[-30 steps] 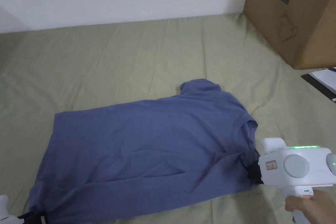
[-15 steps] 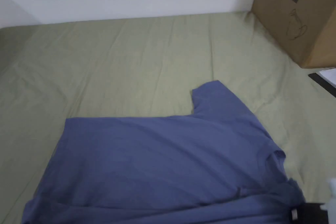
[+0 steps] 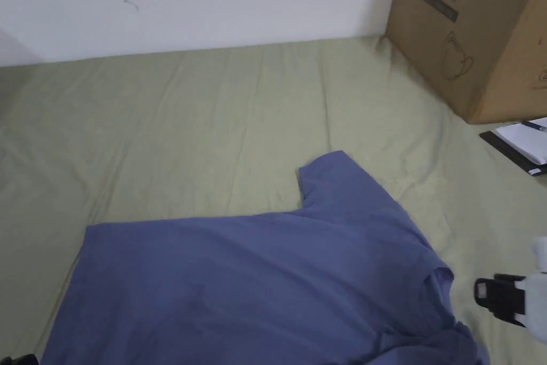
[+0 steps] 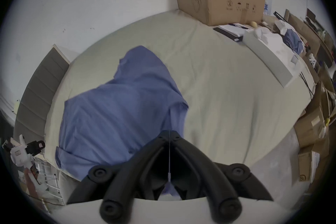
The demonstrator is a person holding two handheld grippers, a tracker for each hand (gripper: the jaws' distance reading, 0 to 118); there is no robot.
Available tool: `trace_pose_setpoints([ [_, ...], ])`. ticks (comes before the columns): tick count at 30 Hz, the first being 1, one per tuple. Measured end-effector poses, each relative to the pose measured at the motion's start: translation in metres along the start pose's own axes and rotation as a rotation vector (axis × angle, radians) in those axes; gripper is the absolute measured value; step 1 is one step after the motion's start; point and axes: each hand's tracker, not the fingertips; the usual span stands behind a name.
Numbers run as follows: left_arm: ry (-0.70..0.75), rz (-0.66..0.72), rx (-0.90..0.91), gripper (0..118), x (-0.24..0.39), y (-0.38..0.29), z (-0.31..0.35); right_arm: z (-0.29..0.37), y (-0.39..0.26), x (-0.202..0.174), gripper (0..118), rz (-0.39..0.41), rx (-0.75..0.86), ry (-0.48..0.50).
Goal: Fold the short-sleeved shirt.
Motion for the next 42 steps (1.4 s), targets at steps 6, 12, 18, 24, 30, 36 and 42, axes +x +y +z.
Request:
trace_pose_setpoints([
  [6,-0.041,-0.046,-0.050,0,0.016,0.024,-0.036,-0.060,0.065,-0.027,0,0.086,0.004,0.028],
  [12,-0.044,-0.044,-0.059,0,0.021,0.049,-0.065,-0.180,0.146,-0.030,113,0.107,-0.165,0.010],
  [18,-0.021,-0.047,-0.139,35,0.013,0.069,-0.105,-0.269,0.167,-0.031,70,0.176,-0.368,-0.067],
  [24,-0.041,-0.012,-0.214,104,0.002,0.108,-0.169,-0.256,0.172,-0.041,36,0.294,-0.347,-0.085],
  [30,-0.015,-0.068,-0.242,104,0.014,0.152,-0.230,-0.253,0.170,-0.048,0,0.242,-0.351,-0.079],
  [36,0.093,-0.150,-0.343,95,0.011,0.162,-0.286,-0.239,0.173,-0.044,0,0.196,-0.337,-0.045],
  [42,0.115,-0.210,-0.294,7,0.020,0.176,-0.260,-0.219,0.182,-0.051,0,0.183,-0.274,-0.014],
])
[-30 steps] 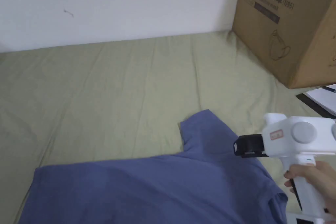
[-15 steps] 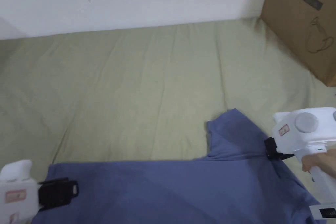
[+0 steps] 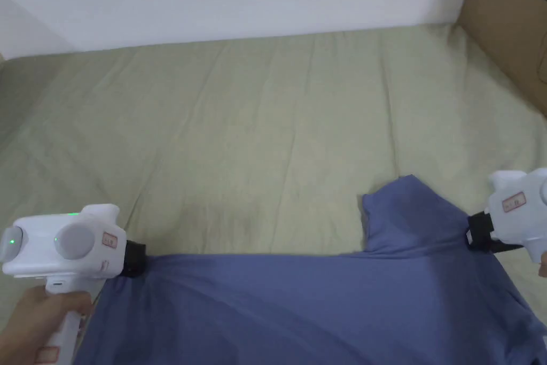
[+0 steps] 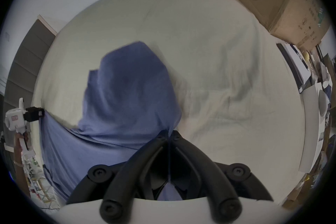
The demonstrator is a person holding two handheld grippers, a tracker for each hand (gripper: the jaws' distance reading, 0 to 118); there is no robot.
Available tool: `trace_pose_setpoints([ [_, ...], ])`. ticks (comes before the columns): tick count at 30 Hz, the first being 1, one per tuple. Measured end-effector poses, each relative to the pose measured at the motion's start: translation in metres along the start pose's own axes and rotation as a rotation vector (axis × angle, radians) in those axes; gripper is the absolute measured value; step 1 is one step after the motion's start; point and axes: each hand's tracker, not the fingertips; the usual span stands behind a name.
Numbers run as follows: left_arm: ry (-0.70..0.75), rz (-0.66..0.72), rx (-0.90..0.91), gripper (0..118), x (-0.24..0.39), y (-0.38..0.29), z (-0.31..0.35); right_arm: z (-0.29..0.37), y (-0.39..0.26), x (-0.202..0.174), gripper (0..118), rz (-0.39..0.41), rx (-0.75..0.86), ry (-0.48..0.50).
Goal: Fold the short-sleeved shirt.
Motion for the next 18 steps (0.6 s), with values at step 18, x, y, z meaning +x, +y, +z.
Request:
trace_pose_setpoints([
  [18,-0.158,0.005,0.260,2,-0.032,-0.123,0.191,0.189,-0.124,-0.008,0,0.161,0.196,0.050],
])
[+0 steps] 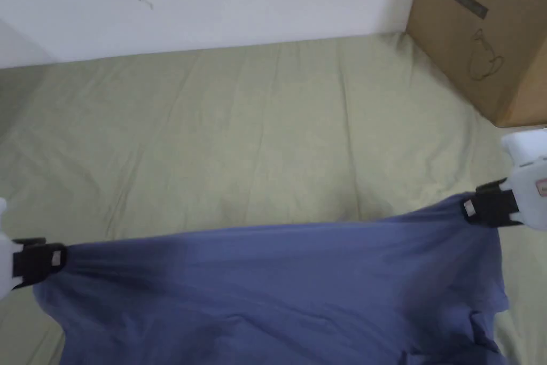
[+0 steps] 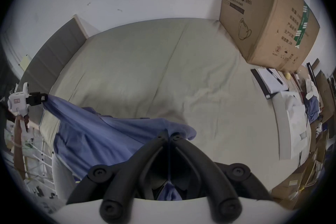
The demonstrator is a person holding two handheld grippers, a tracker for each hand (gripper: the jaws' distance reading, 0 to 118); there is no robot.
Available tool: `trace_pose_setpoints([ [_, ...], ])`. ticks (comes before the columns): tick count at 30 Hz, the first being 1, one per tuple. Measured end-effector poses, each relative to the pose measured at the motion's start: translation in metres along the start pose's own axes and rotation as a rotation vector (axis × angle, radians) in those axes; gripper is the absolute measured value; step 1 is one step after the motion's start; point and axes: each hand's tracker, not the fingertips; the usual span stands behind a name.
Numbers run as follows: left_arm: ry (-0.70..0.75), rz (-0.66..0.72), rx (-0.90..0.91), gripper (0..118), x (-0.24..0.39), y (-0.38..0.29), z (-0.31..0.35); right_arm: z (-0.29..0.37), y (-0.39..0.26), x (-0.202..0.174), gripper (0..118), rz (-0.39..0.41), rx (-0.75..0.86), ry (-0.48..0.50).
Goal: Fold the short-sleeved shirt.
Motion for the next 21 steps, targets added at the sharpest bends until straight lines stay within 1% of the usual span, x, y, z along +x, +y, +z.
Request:
trace_pose_setpoints([
  [3,0.024,0.029,-0.026,2,-0.006,-0.054,0.015,0.009,-0.051,-0.007,0,0.008,-0.049,0.027],
  [6,0.036,0.065,-0.121,2,-0.011,-0.112,0.011,-0.010,-0.106,-0.012,0,0.000,-0.132,0.040],
  [7,0.050,0.100,-0.156,2,-0.013,-0.131,0.007,-0.021,-0.125,-0.013,0,-0.022,-0.177,0.040],
  [9,0.048,0.125,-0.209,2,-0.013,-0.163,0.000,-0.036,-0.155,-0.018,0,-0.048,-0.244,0.033],
  [11,0.042,0.144,-0.211,2,-0.015,-0.186,-0.004,-0.043,-0.177,-0.019,1,-0.018,-0.242,0.026],
  [12,0.036,0.179,-0.220,3,-0.018,-0.192,-0.005,-0.049,-0.186,-0.015,3,-0.025,-0.244,0.014],
  [13,0.030,0.206,-0.204,11,-0.018,-0.195,-0.004,-0.051,-0.190,-0.014,21,-0.027,-0.244,0.018],
  [14,0.032,0.206,-0.181,26,-0.020,-0.196,-0.003,-0.051,-0.193,-0.012,42,-0.034,-0.234,0.035],
  [15,0.026,0.222,-0.162,50,-0.021,-0.194,-0.002,-0.049,-0.194,-0.011,67,-0.055,-0.222,0.056],
  [16,0.016,0.237,-0.168,69,-0.021,-0.190,0.001,-0.043,-0.192,-0.013,95,-0.090,-0.215,0.087],
  [17,0.003,0.247,-0.170,79,-0.019,-0.186,0.006,-0.037,-0.190,-0.016,100,-0.111,-0.200,0.121],
  [18,0.006,0.248,-0.159,79,-0.018,-0.185,0.010,-0.029,-0.188,-0.020,100,-0.102,-0.182,0.111],
  [19,0.013,0.245,-0.135,103,-0.017,-0.183,0.016,-0.019,-0.185,-0.025,109,-0.082,-0.142,0.077],
  [20,0.016,0.244,-0.096,112,-0.017,-0.181,0.025,-0.005,-0.180,-0.032,107,-0.052,-0.090,0.056],
  [21,0.001,0.264,-0.055,113,-0.015,-0.180,0.036,0.006,-0.175,-0.039,102,-0.034,-0.054,0.031],
])
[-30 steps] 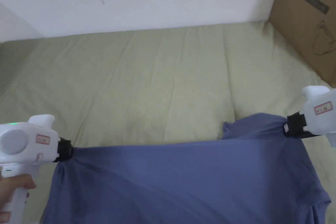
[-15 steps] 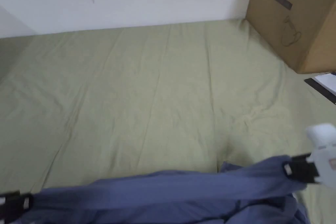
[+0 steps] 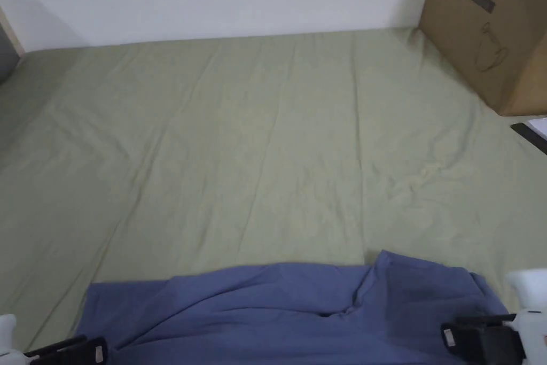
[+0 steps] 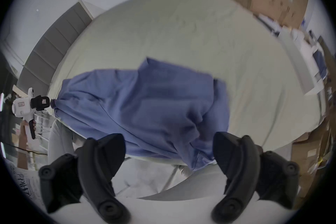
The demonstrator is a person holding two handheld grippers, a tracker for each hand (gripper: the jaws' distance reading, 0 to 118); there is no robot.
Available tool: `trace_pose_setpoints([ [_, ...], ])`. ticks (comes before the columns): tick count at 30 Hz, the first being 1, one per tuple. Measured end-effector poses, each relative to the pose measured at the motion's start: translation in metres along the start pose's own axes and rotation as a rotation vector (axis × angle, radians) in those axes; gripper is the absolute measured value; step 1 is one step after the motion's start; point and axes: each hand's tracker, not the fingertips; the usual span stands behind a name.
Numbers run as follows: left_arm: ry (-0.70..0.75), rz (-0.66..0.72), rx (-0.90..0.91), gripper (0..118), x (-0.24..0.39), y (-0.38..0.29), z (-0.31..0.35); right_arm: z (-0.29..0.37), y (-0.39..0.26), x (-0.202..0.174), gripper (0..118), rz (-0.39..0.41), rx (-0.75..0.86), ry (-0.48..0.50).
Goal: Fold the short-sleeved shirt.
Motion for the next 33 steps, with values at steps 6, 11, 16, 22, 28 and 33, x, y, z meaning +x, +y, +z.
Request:
trace_pose_setpoints([
  [6,-0.169,0.169,0.090,92,-0.015,-0.013,0.033,0.029,0.017,-0.047,52,0.041,0.231,0.046],
  [11,-0.198,0.364,0.106,2,-0.041,-0.040,0.029,0.006,0.026,-0.090,0,-0.013,0.304,0.049],
  [16,-0.294,0.508,0.140,0,-0.067,-0.052,0.028,-0.005,0.032,-0.134,0,0.051,0.340,0.131],
  [22,-0.552,0.771,0.124,116,-0.101,-0.059,-0.004,-0.026,0.034,-0.170,0,0.131,0.238,0.173],
  [28,-0.510,0.701,0.056,116,-0.103,-0.057,-0.033,-0.040,0.032,-0.180,0,0.142,0.159,0.186],
  [33,-0.554,0.628,-0.002,116,-0.099,-0.041,-0.057,-0.046,0.036,-0.180,0,0.124,0.138,0.168],
])
